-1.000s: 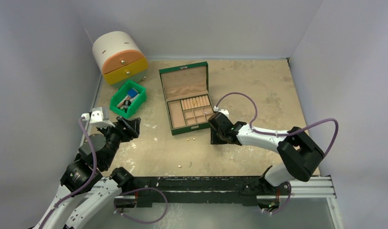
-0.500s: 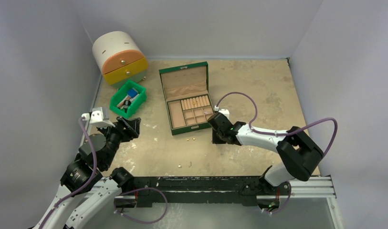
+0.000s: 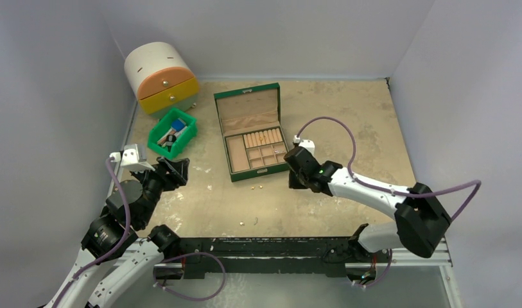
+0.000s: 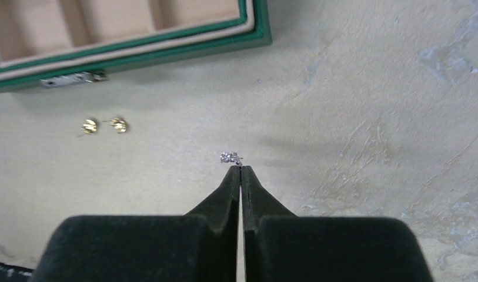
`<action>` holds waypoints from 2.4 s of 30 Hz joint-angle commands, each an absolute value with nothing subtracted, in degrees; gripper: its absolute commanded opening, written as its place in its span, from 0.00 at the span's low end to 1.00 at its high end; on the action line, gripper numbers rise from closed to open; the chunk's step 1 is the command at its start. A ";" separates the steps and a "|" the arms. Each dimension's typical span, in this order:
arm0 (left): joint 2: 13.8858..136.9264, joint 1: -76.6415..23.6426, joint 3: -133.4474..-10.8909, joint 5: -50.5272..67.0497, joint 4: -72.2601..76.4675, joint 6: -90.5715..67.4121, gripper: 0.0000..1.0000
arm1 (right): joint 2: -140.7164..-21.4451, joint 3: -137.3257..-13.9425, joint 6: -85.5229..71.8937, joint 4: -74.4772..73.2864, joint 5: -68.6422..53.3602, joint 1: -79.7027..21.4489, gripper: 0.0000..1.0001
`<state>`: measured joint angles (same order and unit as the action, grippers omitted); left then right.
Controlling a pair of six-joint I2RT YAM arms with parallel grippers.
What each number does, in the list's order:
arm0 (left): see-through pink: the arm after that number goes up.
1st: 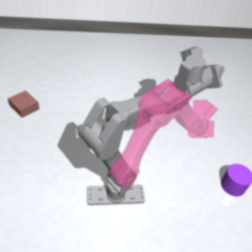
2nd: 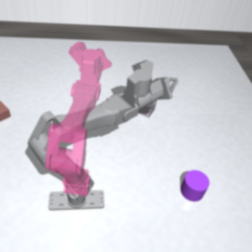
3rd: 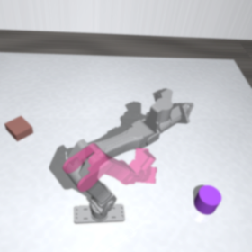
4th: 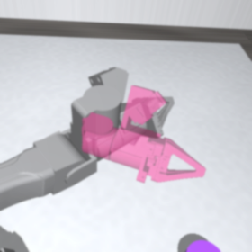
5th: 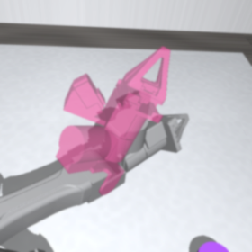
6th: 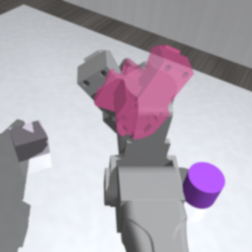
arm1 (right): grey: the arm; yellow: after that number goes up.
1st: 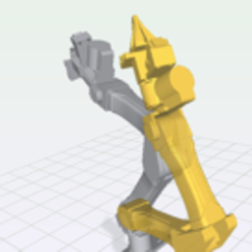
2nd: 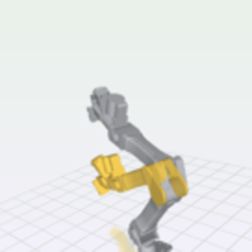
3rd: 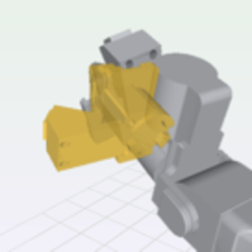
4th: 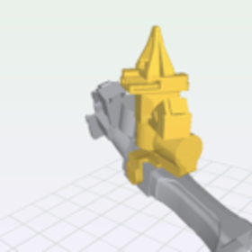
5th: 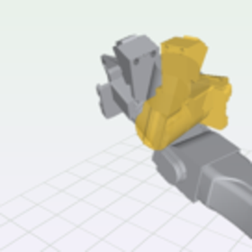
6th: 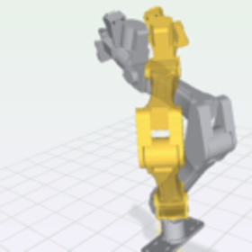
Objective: Organize the mixed jewelry
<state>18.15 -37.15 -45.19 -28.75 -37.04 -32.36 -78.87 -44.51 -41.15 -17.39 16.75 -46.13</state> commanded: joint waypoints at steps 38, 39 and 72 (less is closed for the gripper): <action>18.70 -37.09 -45.26 -29.40 -35.33 -33.13 0.66 | -98.42 -72.84 -28.65 -12.84 14.87 -37.05 0.00; 18.71 -37.08 -45.25 -29.42 -35.33 -33.09 0.66 | -98.91 -72.99 -28.65 -12.76 14.73 -36.84 0.00; 19.36 -36.98 -45.23 -28.61 -35.07 -32.96 0.66 | -82.64 -60.06 -32.47 -12.00 8.87 -39.61 0.27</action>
<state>18.70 -37.15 -45.19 -28.77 -37.04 -32.38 -85.95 -63.94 -30.02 -12.78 11.44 -37.60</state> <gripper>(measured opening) 0.662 0.268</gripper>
